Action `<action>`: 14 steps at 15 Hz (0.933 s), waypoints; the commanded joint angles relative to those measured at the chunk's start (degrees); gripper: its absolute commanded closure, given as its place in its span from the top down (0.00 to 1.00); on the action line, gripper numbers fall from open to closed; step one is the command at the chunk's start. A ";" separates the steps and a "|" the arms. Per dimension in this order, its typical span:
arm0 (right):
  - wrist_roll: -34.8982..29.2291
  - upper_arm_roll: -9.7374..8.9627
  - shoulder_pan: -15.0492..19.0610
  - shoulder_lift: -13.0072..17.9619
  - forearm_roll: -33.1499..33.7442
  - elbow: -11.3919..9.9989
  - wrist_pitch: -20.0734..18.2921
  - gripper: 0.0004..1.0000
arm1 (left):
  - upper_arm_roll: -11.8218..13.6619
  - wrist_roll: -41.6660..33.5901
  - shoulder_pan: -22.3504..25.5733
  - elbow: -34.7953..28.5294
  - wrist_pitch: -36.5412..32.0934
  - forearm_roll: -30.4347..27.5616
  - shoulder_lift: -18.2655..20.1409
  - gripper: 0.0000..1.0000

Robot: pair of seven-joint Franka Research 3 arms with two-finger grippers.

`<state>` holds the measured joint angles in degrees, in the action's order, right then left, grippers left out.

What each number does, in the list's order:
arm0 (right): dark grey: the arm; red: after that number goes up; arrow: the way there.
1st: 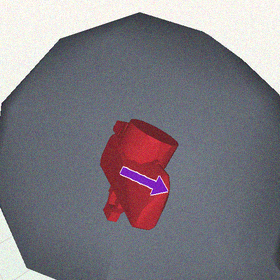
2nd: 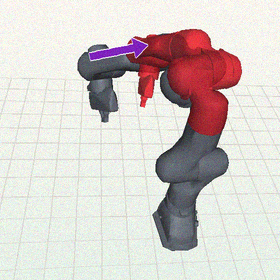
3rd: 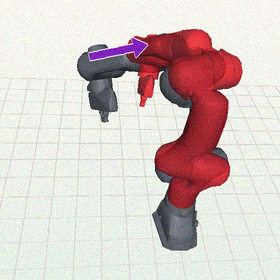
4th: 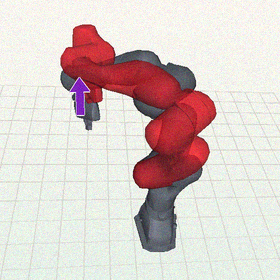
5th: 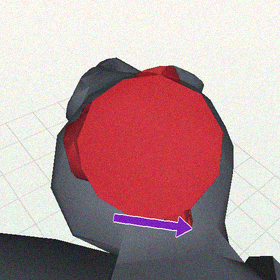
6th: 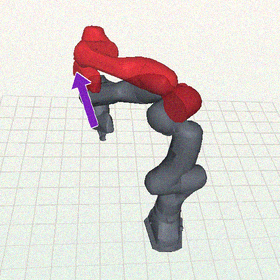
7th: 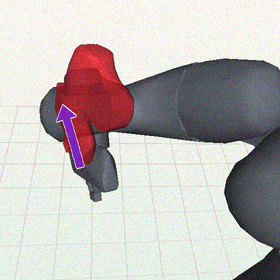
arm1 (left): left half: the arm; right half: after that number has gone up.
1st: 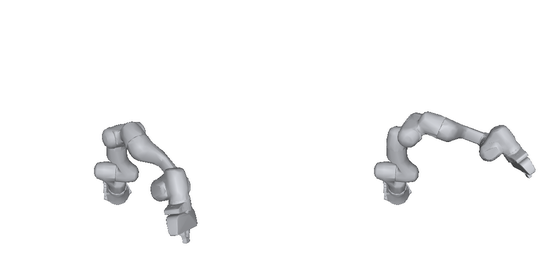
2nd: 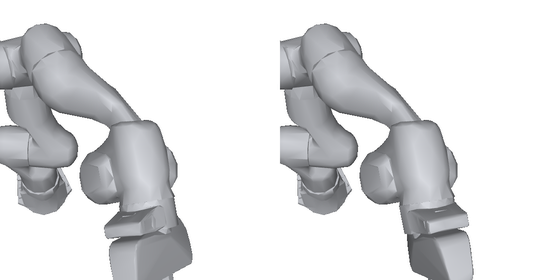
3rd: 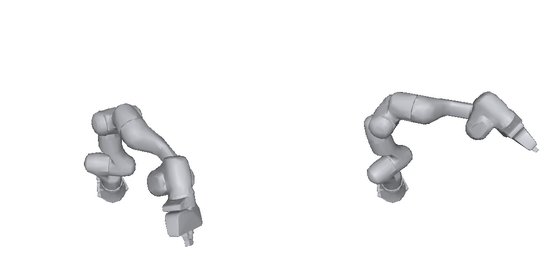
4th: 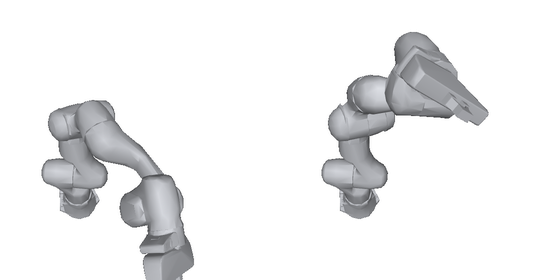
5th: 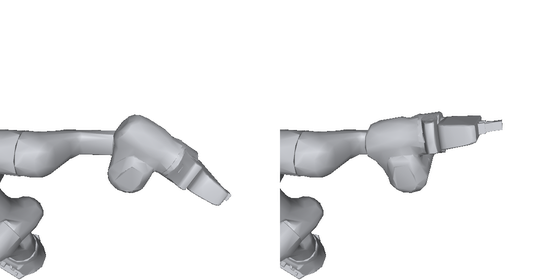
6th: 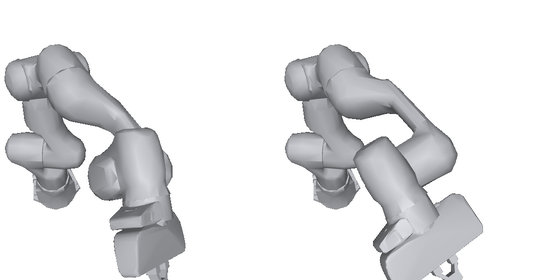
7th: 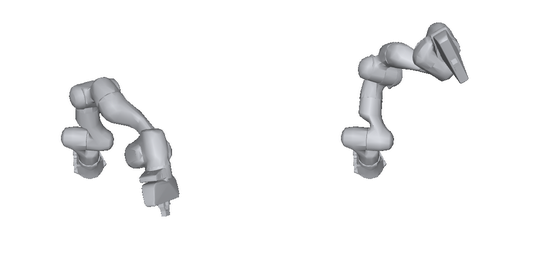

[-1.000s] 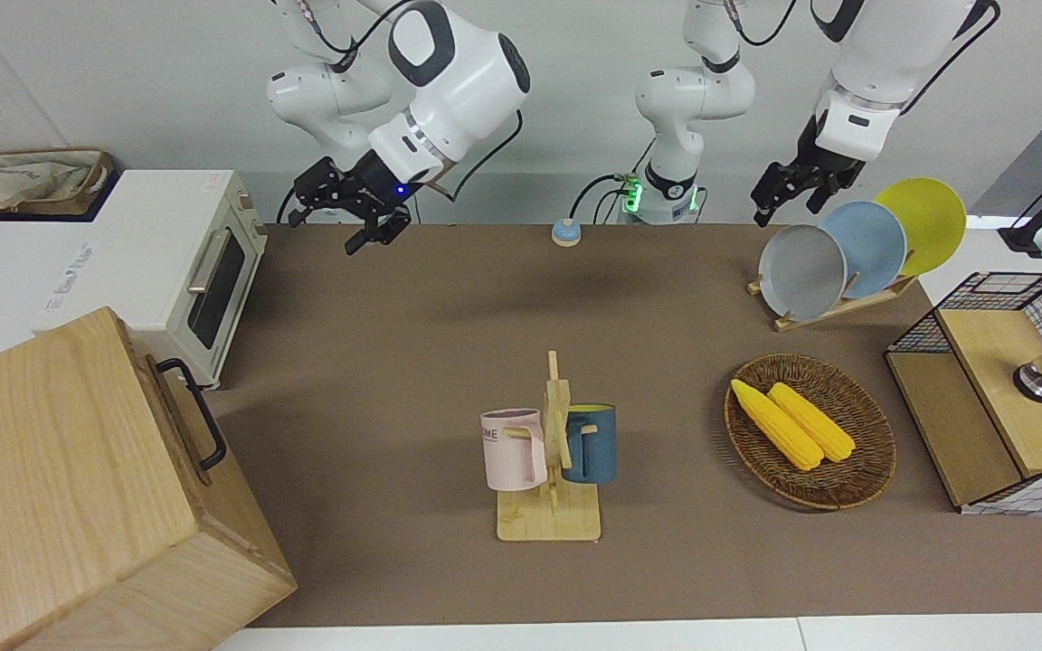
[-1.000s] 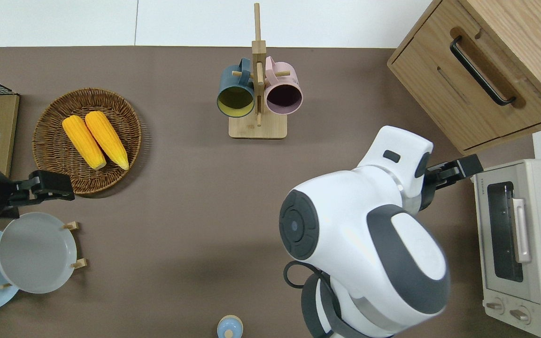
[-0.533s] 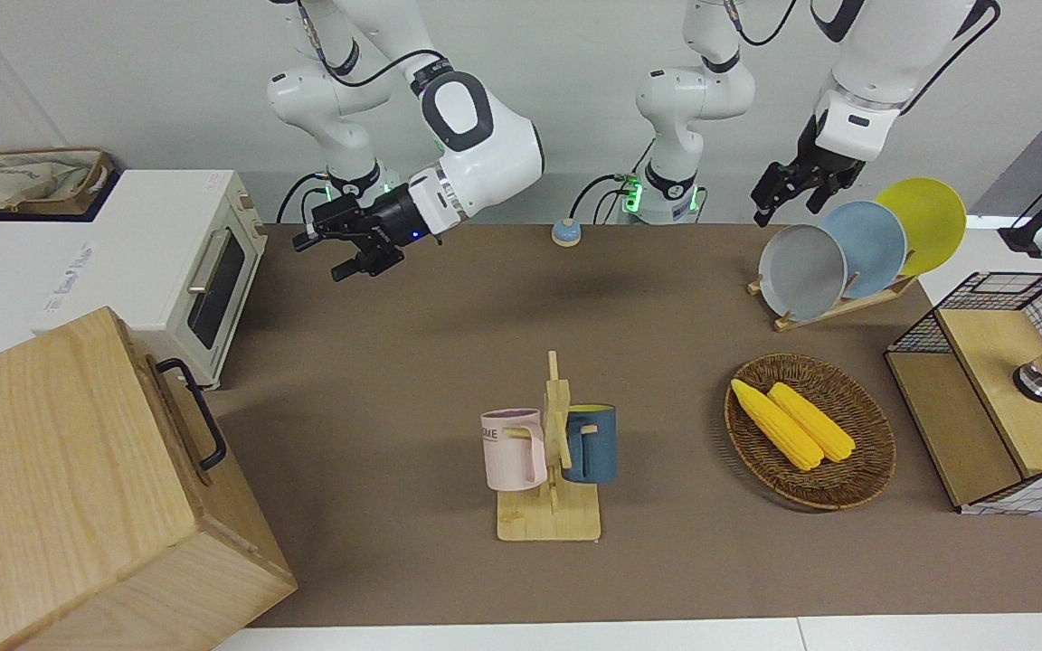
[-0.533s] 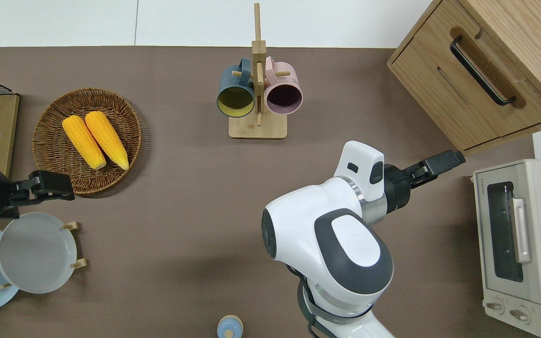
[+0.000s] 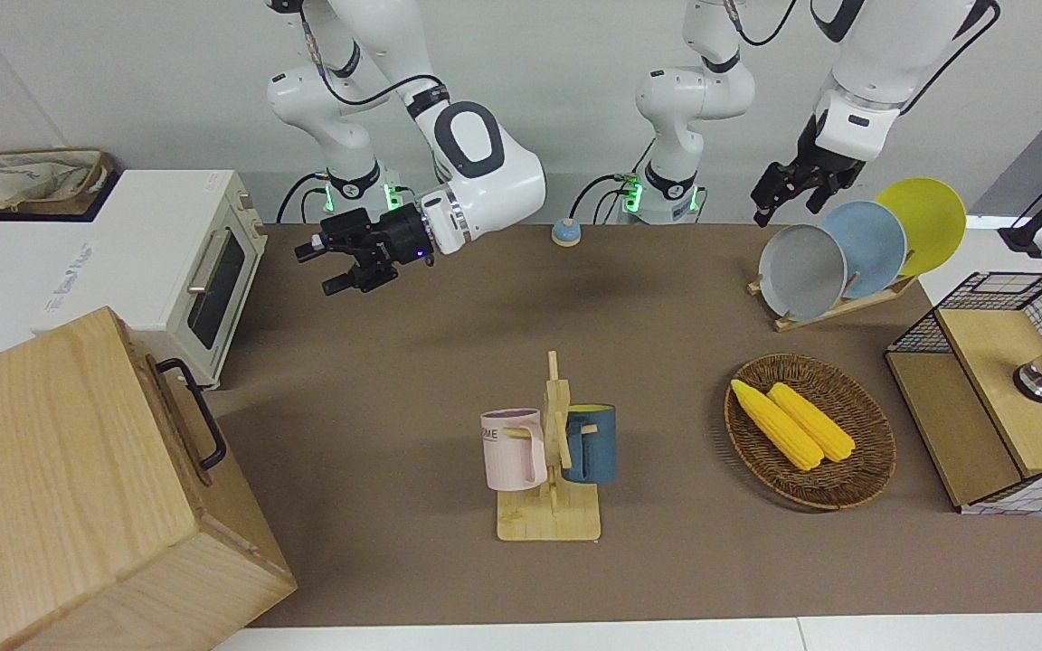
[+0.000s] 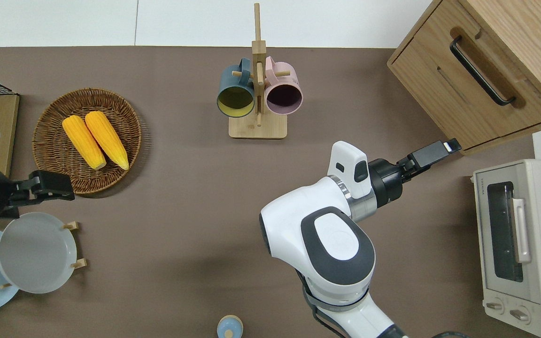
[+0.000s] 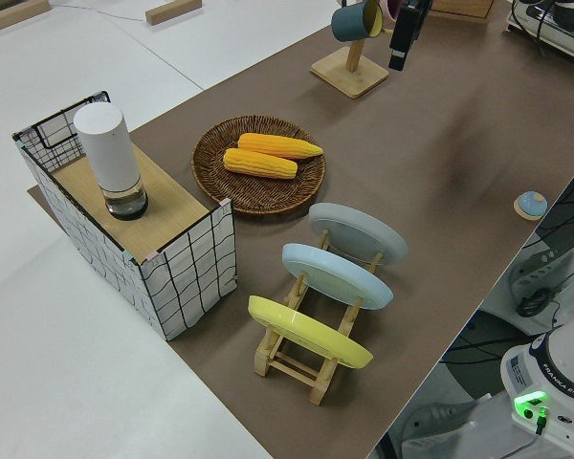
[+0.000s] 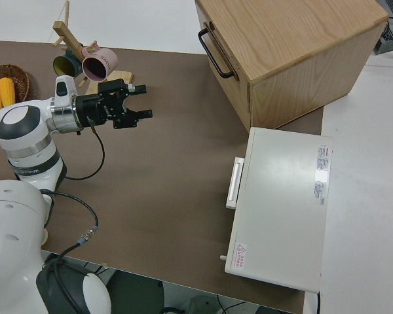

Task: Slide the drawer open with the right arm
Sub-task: 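Reach the right gripper up to the black drawer handle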

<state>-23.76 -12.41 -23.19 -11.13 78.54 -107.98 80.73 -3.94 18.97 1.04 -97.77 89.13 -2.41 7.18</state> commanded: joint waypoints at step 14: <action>-9.72 8.19 5.88 -2.67 13.65 -1.53 18.92 0.97 | 0.25 -0.51 -0.07 0.21 -0.89 -0.05 0.47 0.99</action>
<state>-30.58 -5.05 -18.74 -13.46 88.56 -108.66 95.80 -3.94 18.97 1.04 -97.77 89.13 -2.41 7.18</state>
